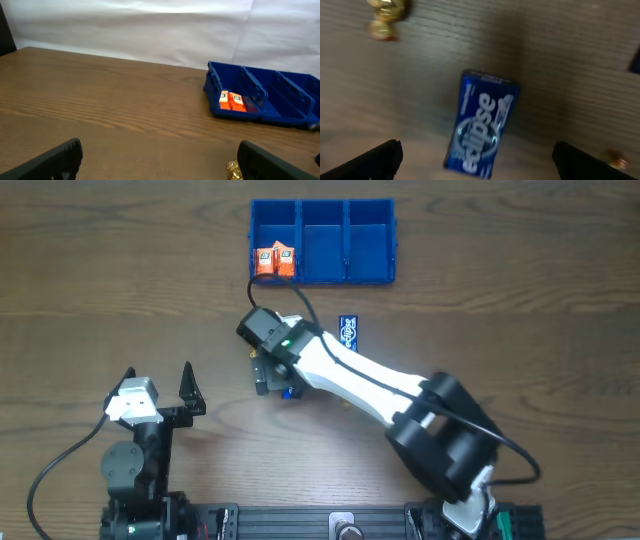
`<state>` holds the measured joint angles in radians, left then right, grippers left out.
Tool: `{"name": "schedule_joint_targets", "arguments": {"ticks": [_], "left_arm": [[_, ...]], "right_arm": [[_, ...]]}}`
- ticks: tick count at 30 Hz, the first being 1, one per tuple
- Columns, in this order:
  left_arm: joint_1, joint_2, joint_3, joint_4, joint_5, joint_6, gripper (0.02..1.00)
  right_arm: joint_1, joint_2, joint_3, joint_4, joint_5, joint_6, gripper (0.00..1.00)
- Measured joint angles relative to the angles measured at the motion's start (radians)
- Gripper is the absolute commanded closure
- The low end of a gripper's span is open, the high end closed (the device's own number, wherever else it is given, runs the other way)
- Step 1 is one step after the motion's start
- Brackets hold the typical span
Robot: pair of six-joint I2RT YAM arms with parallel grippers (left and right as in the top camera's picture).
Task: Sort Candies Into Trays
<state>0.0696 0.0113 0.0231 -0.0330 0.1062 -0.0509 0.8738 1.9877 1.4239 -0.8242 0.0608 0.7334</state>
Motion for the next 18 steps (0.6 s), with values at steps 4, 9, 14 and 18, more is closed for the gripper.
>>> {"name": "schedule_joint_targets", "arguments": {"ticks": [4, 9, 14, 18], "left_arm": [[0.0, 0.0, 0.0, 0.0, 0.0, 0.0, 0.02], [0.0, 0.0, 0.0, 0.0, 0.0, 0.0, 0.02], [0.0, 0.0, 0.0, 0.0, 0.0, 0.0, 0.02], [0.0, 0.0, 0.0, 0.0, 0.0, 0.0, 0.02]], "right_arm": [[0.002, 0.065, 0.029, -0.019, 0.009, 0.049, 0.016], [0.002, 0.093, 0.032, -0.02, 0.023, 0.091, 0.143], [0.002, 0.095, 0.035, -0.019, 0.035, 0.112, 0.292], [0.002, 0.095, 0.035, -0.019, 0.046, 0.119, 0.301]]}}
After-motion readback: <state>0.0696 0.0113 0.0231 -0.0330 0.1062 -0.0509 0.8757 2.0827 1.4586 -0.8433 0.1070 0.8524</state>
